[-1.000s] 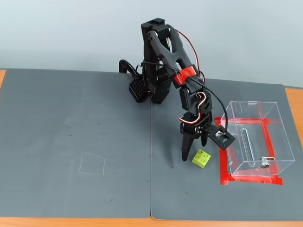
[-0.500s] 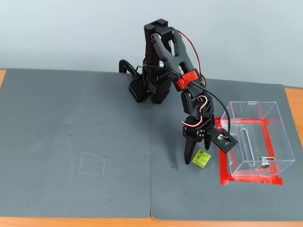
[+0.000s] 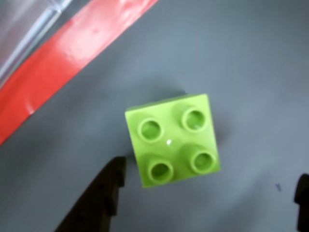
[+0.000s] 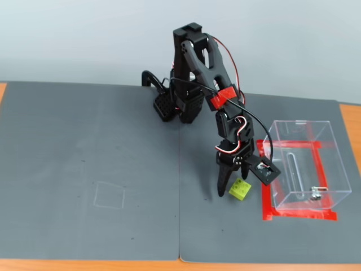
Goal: Pick the green lego block and place it into the transparent box
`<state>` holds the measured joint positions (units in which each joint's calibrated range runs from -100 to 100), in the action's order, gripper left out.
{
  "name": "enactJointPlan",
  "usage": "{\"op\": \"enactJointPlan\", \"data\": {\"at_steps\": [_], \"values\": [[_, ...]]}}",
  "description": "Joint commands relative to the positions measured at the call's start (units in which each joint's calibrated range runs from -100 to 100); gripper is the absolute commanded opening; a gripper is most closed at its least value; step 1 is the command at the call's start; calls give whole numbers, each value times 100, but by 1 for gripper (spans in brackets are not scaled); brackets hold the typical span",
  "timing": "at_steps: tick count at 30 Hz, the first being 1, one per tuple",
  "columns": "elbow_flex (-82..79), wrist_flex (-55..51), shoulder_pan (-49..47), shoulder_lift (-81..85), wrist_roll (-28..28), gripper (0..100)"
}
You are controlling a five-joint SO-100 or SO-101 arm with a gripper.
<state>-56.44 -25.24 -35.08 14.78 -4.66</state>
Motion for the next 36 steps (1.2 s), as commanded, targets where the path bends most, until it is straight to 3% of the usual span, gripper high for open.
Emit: {"op": "enactJointPlan", "data": {"at_steps": [1,36], "values": [[303,85,50,-41,5,38],[366,519,28,-491,-245,38]]}}
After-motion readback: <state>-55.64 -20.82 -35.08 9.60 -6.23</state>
